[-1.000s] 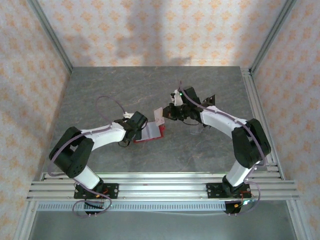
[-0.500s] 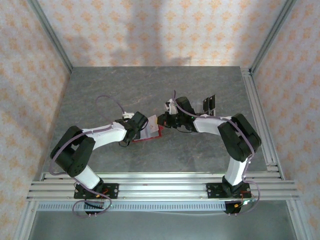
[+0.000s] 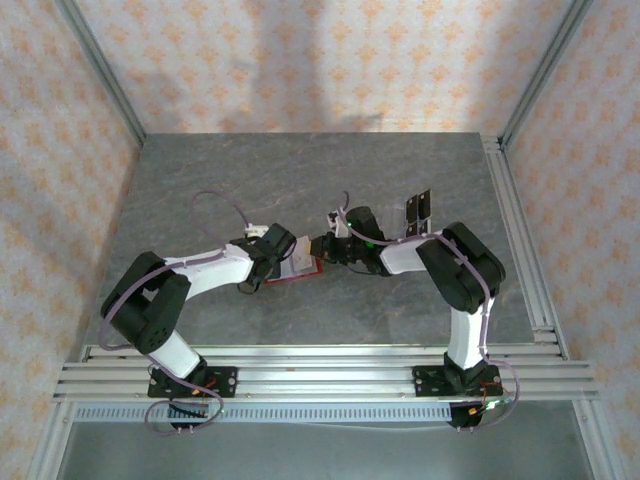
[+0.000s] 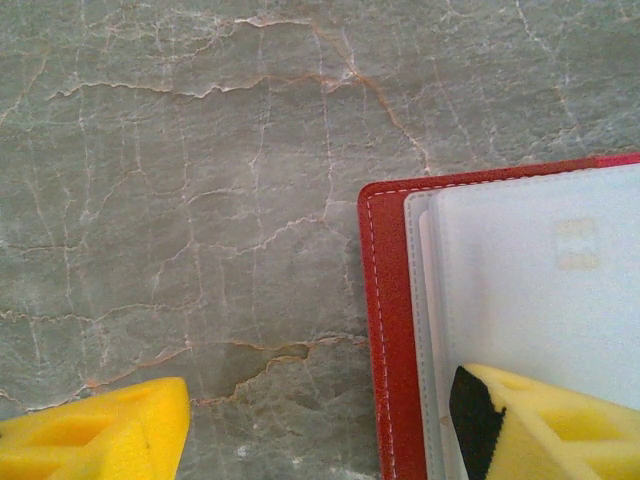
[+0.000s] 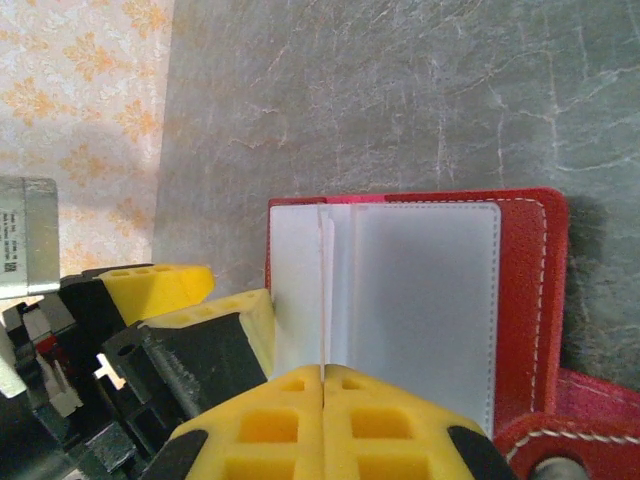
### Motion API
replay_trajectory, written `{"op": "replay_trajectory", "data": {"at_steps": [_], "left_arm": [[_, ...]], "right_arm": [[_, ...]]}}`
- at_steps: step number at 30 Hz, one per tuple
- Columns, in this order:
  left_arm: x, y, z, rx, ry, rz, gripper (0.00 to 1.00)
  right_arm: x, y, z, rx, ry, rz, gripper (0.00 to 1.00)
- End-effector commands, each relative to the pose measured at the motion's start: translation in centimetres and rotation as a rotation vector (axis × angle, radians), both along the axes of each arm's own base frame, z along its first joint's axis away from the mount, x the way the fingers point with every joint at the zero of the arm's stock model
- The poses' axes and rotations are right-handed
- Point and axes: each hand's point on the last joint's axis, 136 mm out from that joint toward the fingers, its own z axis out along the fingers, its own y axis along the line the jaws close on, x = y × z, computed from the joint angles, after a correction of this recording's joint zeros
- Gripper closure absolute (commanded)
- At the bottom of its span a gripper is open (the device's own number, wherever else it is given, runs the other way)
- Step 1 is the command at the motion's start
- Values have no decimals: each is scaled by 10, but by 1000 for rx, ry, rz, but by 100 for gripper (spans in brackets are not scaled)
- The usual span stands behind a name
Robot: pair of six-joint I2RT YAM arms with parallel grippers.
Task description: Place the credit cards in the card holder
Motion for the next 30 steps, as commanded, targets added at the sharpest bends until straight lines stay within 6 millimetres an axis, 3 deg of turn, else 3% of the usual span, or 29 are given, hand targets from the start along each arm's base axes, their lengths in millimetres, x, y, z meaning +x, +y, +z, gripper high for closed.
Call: {"op": "replay_trajectory", "data": {"at_steps": [1,11,30], "left_arm": [[-14,12,-14,54,62,2,29],[-15,12,-14,51,63,0,29],[-14,11,-15,45,62,1,29]], "right_arm": [[6,7,4,25,-49,-6,100],[5,8,-10,26,-29,-6,100],[-2,18,-15,54,2,19,100]]}}
